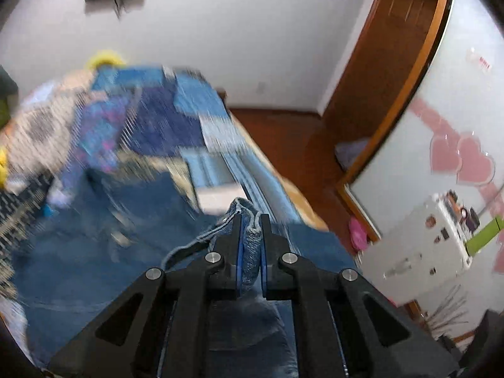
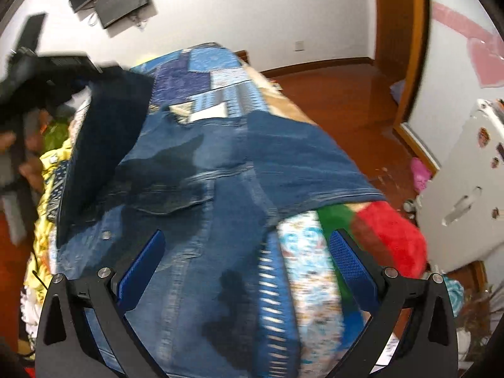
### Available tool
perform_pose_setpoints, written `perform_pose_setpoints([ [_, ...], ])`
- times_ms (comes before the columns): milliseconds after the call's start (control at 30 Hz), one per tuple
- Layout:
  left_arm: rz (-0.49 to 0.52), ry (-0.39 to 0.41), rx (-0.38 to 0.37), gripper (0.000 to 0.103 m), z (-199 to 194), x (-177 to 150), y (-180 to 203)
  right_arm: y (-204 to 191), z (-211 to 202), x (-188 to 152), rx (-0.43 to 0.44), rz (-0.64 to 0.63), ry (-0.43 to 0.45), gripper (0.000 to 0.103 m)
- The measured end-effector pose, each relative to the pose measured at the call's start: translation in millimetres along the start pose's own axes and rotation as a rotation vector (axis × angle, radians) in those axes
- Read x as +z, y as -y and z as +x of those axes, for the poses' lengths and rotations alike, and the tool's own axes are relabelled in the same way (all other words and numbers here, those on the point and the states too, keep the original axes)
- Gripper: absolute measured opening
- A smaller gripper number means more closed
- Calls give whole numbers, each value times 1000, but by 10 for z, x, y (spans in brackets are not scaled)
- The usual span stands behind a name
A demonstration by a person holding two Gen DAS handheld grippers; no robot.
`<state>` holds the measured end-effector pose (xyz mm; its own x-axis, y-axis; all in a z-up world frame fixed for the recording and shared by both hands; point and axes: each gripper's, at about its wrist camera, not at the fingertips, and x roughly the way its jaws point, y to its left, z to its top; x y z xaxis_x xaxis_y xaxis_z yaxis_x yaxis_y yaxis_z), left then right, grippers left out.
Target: Fold large clothes
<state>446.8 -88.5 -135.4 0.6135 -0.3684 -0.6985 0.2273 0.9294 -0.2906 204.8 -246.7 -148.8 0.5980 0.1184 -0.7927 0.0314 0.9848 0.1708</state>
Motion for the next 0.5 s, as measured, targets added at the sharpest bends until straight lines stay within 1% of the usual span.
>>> perform_pose_setpoints([
  [100,1,-98,-24,7,325,-294,135,202,-9,-22,-43,19,-9,103],
  [167,14,-184,-42,7,516,-478,210,338,29,-45,-66,45,-25,103],
  [200,23,-221,-47,7,593,-571,246,409,37,-62,-71,58,-33,103],
  [267,45,-270,-56,7,660,-732,321,502,68,-89,-78,84,-49,103],
  [367,73,-318,-59,9,709,-864,411,597,93,-134,-78,108,-63,103],
  [400,74,-325,-60,11,702,-875,422,609,103,-144,-80,110,-66,103],
  [433,73,-332,-66,16,690,-890,448,619,113,-152,-82,110,-72,103],
  [500,73,-343,-98,17,618,-903,488,623,125,-157,-83,104,-77,103],
])
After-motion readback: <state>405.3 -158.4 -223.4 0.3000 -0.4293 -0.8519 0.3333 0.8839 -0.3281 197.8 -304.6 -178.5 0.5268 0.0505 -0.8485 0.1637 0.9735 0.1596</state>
